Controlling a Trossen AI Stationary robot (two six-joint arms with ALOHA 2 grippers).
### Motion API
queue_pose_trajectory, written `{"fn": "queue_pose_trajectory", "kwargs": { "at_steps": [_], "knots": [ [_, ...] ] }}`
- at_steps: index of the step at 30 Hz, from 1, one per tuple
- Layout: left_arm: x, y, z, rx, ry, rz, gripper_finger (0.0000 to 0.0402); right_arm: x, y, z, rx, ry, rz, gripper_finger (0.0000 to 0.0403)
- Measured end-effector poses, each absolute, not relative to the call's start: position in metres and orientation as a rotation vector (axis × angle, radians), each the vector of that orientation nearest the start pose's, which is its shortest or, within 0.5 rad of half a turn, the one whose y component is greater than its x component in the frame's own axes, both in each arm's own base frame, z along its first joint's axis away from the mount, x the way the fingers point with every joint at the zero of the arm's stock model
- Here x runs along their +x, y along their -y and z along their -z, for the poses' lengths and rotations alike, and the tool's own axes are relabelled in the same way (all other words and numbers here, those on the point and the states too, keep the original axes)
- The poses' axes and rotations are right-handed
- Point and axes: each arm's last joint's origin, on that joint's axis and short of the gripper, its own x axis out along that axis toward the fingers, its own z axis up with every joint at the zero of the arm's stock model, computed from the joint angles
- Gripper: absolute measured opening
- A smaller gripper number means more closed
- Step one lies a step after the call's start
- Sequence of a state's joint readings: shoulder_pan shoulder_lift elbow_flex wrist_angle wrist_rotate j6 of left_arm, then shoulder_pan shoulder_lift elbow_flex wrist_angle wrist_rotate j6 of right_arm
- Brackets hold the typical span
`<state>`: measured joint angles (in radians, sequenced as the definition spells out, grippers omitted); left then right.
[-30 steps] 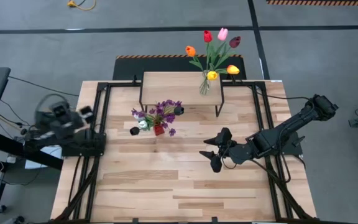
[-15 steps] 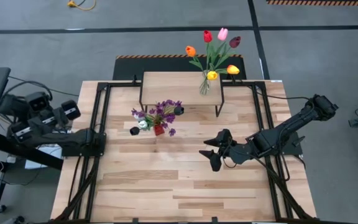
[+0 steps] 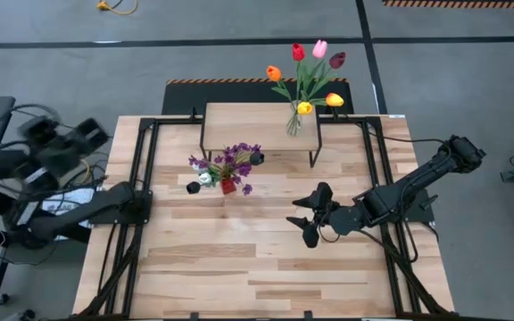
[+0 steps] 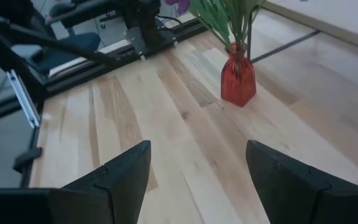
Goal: Pick and place flowers into a vace then onto a shelf
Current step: Put the red vase with flowers on the shelf
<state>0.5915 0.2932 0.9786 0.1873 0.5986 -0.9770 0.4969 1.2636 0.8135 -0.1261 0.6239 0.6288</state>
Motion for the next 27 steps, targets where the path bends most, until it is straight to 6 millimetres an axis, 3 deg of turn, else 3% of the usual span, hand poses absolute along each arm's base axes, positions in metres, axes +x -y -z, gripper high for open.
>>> {"fn": "queue_pose_trajectory", "kwargs": {
  "at_steps": [3,6,11,15,20,27],
  "knots": [
    [0.016,0.010,-0.455,-0.483,0.559,0.286,0.0119,0.240,-0.111,-0.253,0.256,-0.433,0.257,0.0256],
    [0.038,-0.007,-0.463,-0.449,0.522,0.343,0.0119,0.240,-0.111,-0.253,0.207,-0.439,0.246,0.0256],
    [0.053,-0.019,-0.473,-0.295,0.565,0.443,0.0119,0.239,-0.111,-0.253,0.145,-0.448,0.232,0.0256],
    [0.042,-0.008,-0.470,-0.177,0.542,0.412,0.0119,0.239,-0.111,-0.253,0.144,-0.449,0.233,0.0256],
    [0.017,0.011,-0.444,-0.183,0.481,0.159,0.0119,0.239,-0.111,-0.253,0.158,-0.447,0.236,0.0256],
    [-0.035,0.062,-0.417,-0.097,0.608,-0.079,0.0104,0.239,-0.111,-0.253,0.159,-0.447,0.237,0.0256]
  ]
}}
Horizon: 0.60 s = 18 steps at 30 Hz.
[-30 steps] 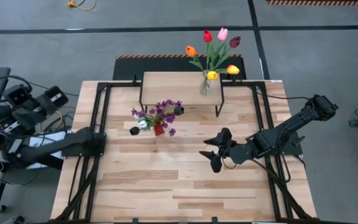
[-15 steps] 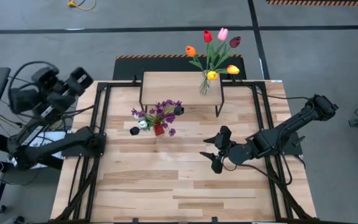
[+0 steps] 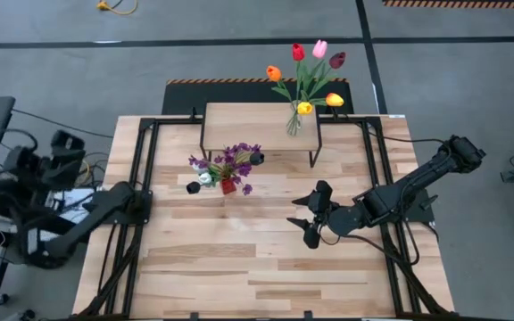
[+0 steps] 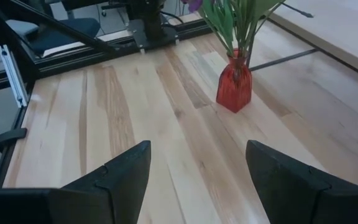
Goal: Pick and place flowers into a vace then onto a shelf
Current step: Put the red vase with flowers on the shelf
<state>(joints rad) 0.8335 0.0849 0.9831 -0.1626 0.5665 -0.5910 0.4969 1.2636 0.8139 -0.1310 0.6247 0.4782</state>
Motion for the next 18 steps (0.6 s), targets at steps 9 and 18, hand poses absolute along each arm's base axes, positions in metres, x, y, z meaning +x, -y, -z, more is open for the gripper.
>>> {"fn": "queue_pose_trajectory", "kwargs": {
  "at_steps": [9,18],
  "knots": [
    [-0.033,0.061,-0.415,-0.014,0.517,-0.796,0.0087,0.240,-0.108,-0.251,0.156,-0.462,0.253,0.0256],
    [0.056,-0.048,-0.441,-0.119,0.372,-0.439,0.0087,0.241,-0.105,-0.251,0.289,-0.442,0.294,0.0256]
  ]
}}
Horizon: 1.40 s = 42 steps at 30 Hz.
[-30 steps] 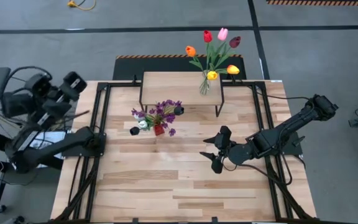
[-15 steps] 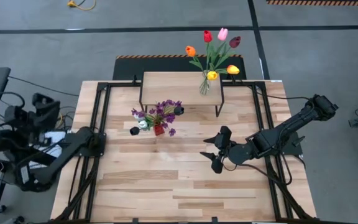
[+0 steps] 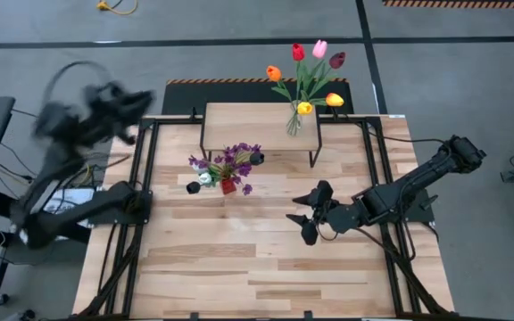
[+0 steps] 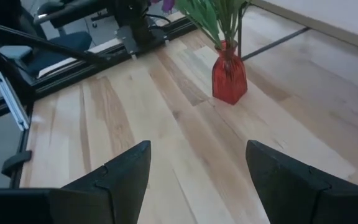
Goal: Pick and place flowers into a vace then onto a shelf
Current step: Put the red vase with flowers on the shelf
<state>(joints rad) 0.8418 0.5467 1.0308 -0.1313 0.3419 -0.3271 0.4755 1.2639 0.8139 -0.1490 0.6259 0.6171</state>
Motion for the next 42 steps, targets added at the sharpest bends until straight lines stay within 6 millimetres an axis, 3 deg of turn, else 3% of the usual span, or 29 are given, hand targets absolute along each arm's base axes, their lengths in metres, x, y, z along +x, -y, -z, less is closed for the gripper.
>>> {"fn": "queue_pose_trajectory", "kwargs": {
  "at_steps": [3,6,9,13,19,23,26,33,37,42],
  "knots": [
    [0.090,-0.069,-0.445,-0.136,0.341,-0.157,0.0087,0.240,-0.107,-0.251,0.300,-0.442,0.289,0.0256],
    [0.107,-0.062,-0.457,-0.073,0.398,0.179,0.0087,0.239,-0.109,-0.251,0.298,-0.445,0.277,0.0256],
    [0.115,-0.040,-0.469,-0.036,0.533,0.393,0.0087,0.238,-0.112,-0.251,0.295,-0.446,0.265,0.0256],
    [0.108,-0.006,-0.481,-0.007,0.721,0.611,0.0087,0.237,-0.113,-0.251,0.290,-0.454,0.259,0.0256],
    [0.116,0.041,-0.472,-0.115,0.654,0.829,0.0086,0.236,-0.113,-0.249,0.284,-0.478,0.248,0.0256],
    [0.113,0.076,-0.460,-0.158,0.548,0.795,0.0086,0.236,-0.113,-0.249,0.282,-0.482,0.249,0.0256],
    [0.104,0.098,-0.454,-0.192,0.476,0.672,0.0086,0.236,-0.113,-0.249,0.281,-0.483,0.249,0.0256],
    [0.078,0.128,-0.430,-0.180,0.122,0.064,0.0086,0.235,-0.113,-0.248,0.276,-0.490,0.251,0.0256],
    [0.072,0.146,-0.414,-0.092,0.021,-0.226,0.0086,0.234,-0.112,-0.246,0.265,-0.505,0.256,0.0256],
    [0.074,0.155,-0.400,-0.153,0.016,-0.207,0.0086,0.234,-0.112,-0.245,0.251,-0.521,0.259,0.0256]
  ]
}}
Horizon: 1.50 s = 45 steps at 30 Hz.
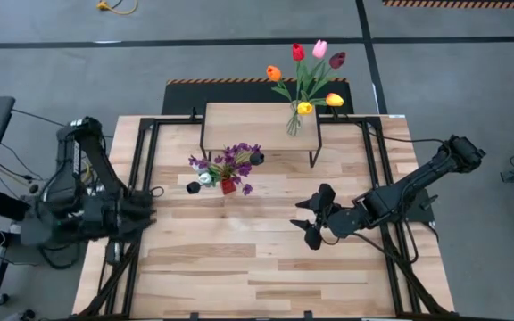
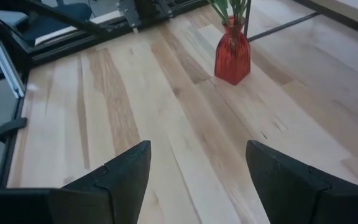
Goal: Pick and place flowers into a vace then onto a shelf
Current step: Put the red vase with flowers on the shelf
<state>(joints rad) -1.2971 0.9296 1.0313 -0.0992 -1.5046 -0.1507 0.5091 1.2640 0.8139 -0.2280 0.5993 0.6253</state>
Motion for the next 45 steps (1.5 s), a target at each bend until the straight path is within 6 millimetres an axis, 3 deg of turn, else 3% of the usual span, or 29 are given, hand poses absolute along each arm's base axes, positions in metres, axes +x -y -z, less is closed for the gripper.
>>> {"fn": "queue_pose_trajectory", "kwargs": {
  "at_steps": [5,11,16,21,26,33,39,45],
  "knots": [
    [0.086,0.152,-0.371,-0.247,-0.071,-0.128,0.0086,0.233,-0.111,-0.244,0.214,-0.534,0.254,0.0256],
    [0.109,0.155,-0.320,-0.373,-0.165,-0.094,0.0086,0.231,-0.110,-0.241,0.187,-0.568,0.264,0.0256],
    [0.130,0.154,-0.283,-0.477,-0.086,-0.001,0.0086,0.229,-0.109,-0.239,0.171,-0.590,0.270,0.0256],
    [0.134,0.146,-0.242,-0.494,-0.040,0.086,0.0086,0.229,-0.109,-0.239,0.167,-0.596,0.272,0.0256],
    [0.133,0.141,-0.210,-0.527,-0.048,-0.034,0.0087,0.227,-0.108,-0.237,0.152,-0.617,0.277,0.0256],
    [0.139,0.141,-0.198,-0.460,-0.013,-0.249,0.0087,0.226,-0.108,-0.236,0.144,-0.629,0.281,0.0256],
    [0.146,0.137,-0.193,-0.348,-0.053,-0.260,0.0087,0.226,-0.108,-0.236,0.143,-0.632,0.281,0.0256],
    [0.156,0.126,-0.188,-0.401,-0.077,-0.299,0.0087,0.226,-0.108,-0.236,0.142,-0.632,0.282,0.0256]
  ]
}}
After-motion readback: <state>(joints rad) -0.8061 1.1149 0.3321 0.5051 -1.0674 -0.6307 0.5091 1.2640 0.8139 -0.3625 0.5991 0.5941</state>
